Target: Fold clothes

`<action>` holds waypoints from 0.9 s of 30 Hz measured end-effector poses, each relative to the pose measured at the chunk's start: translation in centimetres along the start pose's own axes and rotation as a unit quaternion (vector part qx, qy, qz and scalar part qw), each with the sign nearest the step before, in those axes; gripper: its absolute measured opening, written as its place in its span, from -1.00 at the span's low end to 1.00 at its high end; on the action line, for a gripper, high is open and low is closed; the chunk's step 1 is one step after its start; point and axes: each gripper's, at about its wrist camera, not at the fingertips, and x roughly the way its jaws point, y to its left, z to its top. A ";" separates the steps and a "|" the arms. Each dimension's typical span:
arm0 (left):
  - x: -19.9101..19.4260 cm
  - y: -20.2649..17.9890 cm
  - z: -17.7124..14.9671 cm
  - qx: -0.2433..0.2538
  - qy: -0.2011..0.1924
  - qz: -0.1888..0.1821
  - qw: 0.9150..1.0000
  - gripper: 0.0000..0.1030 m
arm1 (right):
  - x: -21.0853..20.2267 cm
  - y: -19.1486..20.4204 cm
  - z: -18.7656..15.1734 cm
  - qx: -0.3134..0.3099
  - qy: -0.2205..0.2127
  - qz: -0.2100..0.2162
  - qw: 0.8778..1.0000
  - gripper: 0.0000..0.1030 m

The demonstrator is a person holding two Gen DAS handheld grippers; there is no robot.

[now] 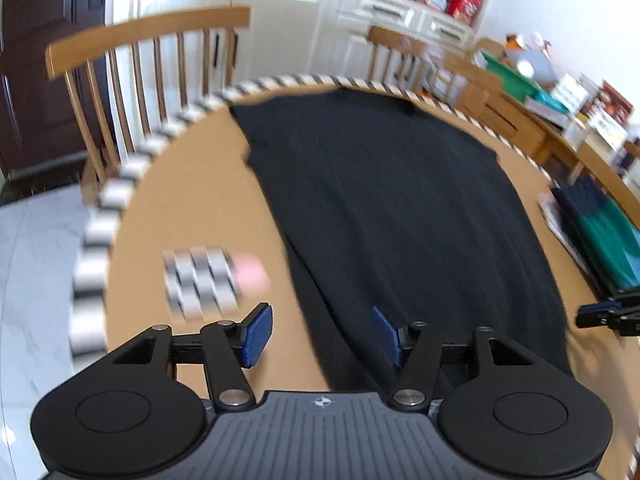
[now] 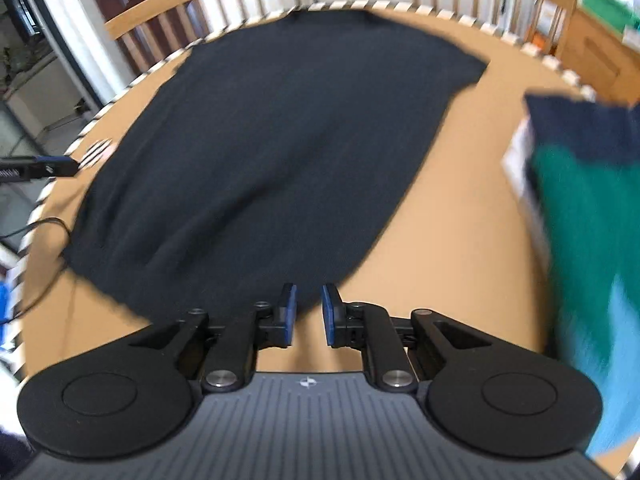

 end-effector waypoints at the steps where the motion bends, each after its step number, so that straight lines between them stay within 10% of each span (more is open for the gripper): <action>1: -0.1 -0.6 -0.9 0.000 0.007 -0.003 1.000 0.14 | -0.2 0.4 -0.8 0.004 0.002 0.007 1.000 -0.45; 10: 0.8 -3.7 -4.6 -0.029 0.009 0.022 0.999 0.04 | 0.8 3.1 -3.2 0.026 -0.001 0.044 0.999 -0.33; 12: 0.8 -4.0 -4.7 -0.035 0.000 0.031 0.999 -0.65 | 1.2 3.6 -2.9 0.020 -0.015 0.043 0.999 -0.44; 13: 0.4 -3.8 -4.5 -0.044 -0.007 0.032 0.998 -0.81 | 1.3 3.7 -2.7 0.018 -0.019 0.041 0.999 -0.84; 27: -4.5 -0.6 -2.3 -0.177 -0.077 0.056 0.980 -0.83 | -5.3 6.7 4.1 -0.093 -0.131 0.008 0.987 -0.90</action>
